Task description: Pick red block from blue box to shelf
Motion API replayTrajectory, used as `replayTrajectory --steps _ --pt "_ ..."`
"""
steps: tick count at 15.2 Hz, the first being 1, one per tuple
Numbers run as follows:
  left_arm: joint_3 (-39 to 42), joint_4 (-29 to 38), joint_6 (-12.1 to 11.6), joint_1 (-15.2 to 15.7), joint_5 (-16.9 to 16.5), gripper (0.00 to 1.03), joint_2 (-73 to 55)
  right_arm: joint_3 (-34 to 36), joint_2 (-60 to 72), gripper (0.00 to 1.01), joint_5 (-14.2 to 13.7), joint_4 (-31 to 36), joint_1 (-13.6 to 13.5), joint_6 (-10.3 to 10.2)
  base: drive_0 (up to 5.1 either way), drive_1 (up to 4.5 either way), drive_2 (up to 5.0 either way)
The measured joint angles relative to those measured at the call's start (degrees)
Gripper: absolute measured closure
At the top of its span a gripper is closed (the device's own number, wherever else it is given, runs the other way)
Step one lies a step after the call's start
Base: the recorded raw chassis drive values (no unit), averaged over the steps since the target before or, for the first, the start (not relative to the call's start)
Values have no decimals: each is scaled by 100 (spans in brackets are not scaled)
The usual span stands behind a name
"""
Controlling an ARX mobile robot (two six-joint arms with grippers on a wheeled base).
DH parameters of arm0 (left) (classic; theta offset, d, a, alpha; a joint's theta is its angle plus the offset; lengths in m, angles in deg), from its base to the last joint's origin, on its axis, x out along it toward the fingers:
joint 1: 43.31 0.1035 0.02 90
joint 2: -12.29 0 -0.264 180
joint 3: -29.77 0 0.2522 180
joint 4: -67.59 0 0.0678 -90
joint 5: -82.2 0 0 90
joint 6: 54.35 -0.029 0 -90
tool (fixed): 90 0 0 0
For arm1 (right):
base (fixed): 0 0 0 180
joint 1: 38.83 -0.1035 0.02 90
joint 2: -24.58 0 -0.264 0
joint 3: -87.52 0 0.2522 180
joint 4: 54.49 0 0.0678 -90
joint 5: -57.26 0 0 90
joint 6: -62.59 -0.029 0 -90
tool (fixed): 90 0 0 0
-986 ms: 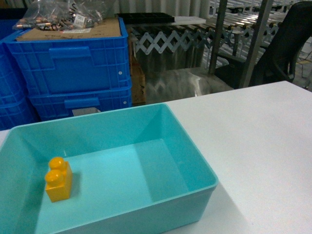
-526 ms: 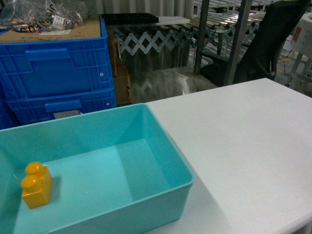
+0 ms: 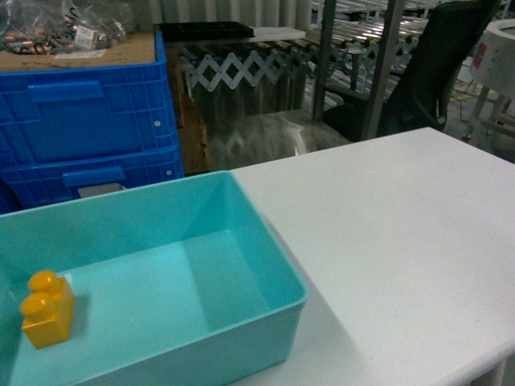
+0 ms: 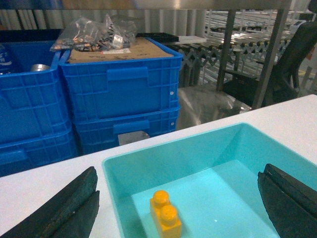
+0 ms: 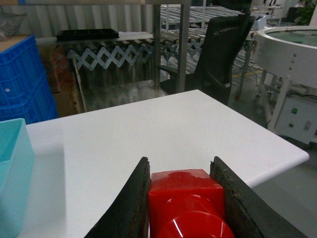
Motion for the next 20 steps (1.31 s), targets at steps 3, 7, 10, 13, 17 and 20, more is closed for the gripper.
replayTrajectory --steps 3,7,10,13,17,20 --pt "0 -2 0 -2 -4 5 0 0 2 73 0 0 0 0 -108 -108 -108" --pt "0 -2 0 -2 -2 5 0 0 2 73 0 2 0 0 -146 -146 -146" --pt "0 -2 0 -2 -2 5 0 0 2 73 0 2 0 0 -158 -158 -158" --pt "0 -2 0 -2 -2 5 0 0 0 73 0 2 0 0 -158 -158 -158" --pt "0 -2 0 -2 -2 5 0 0 2 73 0 2 0 0 -158 -158 -158" --pt "0 -2 0 -2 -2 5 0 0 2 73 0 2 0 0 -158 -158 -158"
